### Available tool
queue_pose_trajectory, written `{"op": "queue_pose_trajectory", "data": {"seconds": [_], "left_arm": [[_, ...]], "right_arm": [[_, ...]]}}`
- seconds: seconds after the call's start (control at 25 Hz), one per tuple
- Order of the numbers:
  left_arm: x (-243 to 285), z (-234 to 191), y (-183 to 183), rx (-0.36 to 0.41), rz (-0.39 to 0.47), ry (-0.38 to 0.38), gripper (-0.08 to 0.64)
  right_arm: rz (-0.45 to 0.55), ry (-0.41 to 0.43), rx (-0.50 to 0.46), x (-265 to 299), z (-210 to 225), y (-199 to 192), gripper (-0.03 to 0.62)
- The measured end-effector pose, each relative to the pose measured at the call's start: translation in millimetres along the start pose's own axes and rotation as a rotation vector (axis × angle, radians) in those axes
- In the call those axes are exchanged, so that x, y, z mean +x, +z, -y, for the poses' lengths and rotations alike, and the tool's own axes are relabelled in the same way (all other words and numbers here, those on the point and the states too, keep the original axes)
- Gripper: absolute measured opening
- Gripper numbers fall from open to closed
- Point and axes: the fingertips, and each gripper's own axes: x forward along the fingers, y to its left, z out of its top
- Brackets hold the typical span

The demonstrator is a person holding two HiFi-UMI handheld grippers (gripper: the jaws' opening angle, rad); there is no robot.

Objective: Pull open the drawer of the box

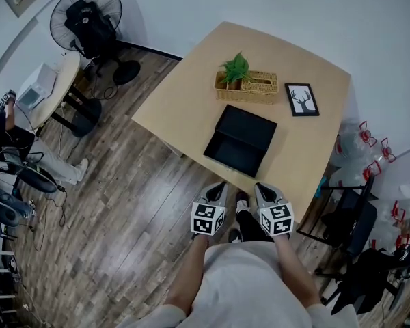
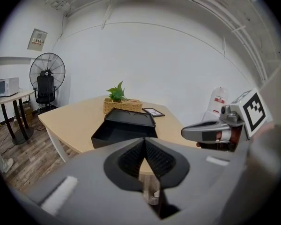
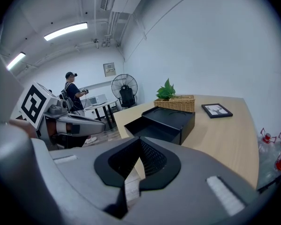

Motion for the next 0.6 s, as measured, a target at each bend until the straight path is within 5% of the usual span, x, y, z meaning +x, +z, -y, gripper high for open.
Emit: {"op": "queue_pose_trajectory", "data": {"seconds": [0.6], "left_arm": [[-6,6,-10,-0.020,-0.002,0.006,0.054]], "right_arm": [[-0.007,0.003,0.002,-14,-7,-21,0.000]]}}
